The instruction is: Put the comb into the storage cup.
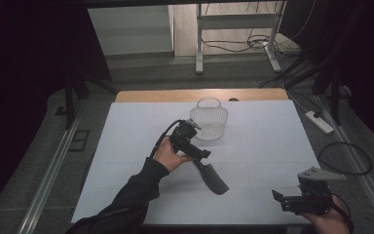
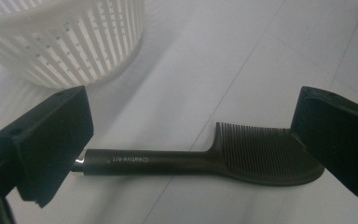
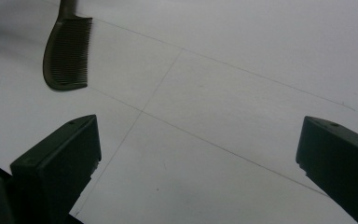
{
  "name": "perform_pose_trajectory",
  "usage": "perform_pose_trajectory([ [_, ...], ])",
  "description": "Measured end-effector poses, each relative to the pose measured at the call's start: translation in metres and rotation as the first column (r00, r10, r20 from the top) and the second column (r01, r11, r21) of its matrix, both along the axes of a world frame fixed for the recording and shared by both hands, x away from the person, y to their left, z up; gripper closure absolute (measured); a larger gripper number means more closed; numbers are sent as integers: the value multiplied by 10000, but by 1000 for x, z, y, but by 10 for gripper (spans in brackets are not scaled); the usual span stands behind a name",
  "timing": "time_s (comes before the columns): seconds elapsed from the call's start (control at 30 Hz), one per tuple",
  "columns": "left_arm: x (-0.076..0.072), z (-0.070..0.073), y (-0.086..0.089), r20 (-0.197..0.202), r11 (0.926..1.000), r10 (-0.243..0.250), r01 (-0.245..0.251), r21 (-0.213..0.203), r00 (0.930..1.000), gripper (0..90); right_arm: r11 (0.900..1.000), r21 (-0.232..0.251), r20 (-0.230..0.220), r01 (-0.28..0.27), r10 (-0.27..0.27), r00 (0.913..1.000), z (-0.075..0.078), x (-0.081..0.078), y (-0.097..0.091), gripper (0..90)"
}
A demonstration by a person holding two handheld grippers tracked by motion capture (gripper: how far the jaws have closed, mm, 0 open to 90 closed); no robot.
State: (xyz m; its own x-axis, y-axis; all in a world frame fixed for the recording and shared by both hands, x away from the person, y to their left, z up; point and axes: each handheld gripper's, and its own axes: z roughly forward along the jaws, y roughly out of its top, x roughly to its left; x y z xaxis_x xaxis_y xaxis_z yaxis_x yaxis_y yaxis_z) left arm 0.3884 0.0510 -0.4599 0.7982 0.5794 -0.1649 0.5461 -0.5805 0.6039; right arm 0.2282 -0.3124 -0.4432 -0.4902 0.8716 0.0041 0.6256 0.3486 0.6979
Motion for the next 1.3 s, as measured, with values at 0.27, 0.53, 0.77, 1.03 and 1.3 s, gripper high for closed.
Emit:
perform_pose_trajectory([
  [0.27, 2, -1, 3, -19, 9998, 130, -130, 116, 9999, 409, 10000, -33, 6, -27, 27, 10000, 0, 0, 0, 1],
  [0.53, 5, -3, 2, -174, 9999, 78, -76, 111, 9998, 880, 10000, -39, -31, -25, 25, 10000, 0, 0, 1, 1],
  [0.77, 10, -15, -3, -256, 9987, 119, -107, 489, 9996, 887, 10000, -47, -35, -24, 23, 10000, 0, 0, 1, 2],
  [1.03, 13, -30, -5, -386, 9956, 308, -273, 892, 9988, 887, 10000, -72, -42, -65, 65, 10000, 0, 0, 1, 4],
  [1.3, 17, -42, -3, -544, 9931, 447, -385, 1108, 9975, 887, 9999, -95, -27, -94, 93, 10000, 0, 0, 1, 5],
])
